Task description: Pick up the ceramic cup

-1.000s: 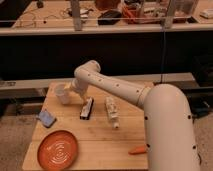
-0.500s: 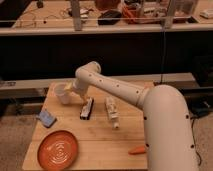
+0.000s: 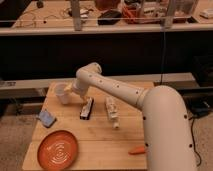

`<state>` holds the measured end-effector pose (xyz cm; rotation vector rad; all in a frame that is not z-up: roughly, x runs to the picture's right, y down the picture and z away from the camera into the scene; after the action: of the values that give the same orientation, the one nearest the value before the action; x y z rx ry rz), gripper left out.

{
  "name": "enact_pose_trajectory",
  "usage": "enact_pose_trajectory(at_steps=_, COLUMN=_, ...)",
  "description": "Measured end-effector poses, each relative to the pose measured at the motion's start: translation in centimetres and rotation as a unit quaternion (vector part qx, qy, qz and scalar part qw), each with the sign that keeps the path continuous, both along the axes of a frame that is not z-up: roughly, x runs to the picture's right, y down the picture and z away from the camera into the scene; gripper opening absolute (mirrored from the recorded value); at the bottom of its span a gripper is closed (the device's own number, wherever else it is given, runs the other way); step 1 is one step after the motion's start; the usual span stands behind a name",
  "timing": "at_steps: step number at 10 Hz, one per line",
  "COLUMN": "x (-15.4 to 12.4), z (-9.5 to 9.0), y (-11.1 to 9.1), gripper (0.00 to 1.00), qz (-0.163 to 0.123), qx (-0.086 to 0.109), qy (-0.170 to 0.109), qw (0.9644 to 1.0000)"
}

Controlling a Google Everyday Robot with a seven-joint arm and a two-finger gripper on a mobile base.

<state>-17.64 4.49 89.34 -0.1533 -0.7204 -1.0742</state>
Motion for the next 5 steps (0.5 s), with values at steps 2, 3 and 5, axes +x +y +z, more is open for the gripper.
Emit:
enact_pose_trajectory(at_steps=2, x=0.07, z=0.28, y=0.18, gripper=0.8, qz=0.0, qx=-0.002, qy=-0.003, qw=1.0)
enact_pose_trajectory(at_steps=3, x=0.06, z=0.41, y=0.26, gripper=0.8, qz=-0.001, qx=-0.002, qy=-0.004, qw=1.0)
enact_pose_trajectory(at_steps=5, x=0.09, z=0.74, y=0.51, gripper=0.8, qz=-0.001, qx=-0.004, qy=-0.008, qw=1.0)
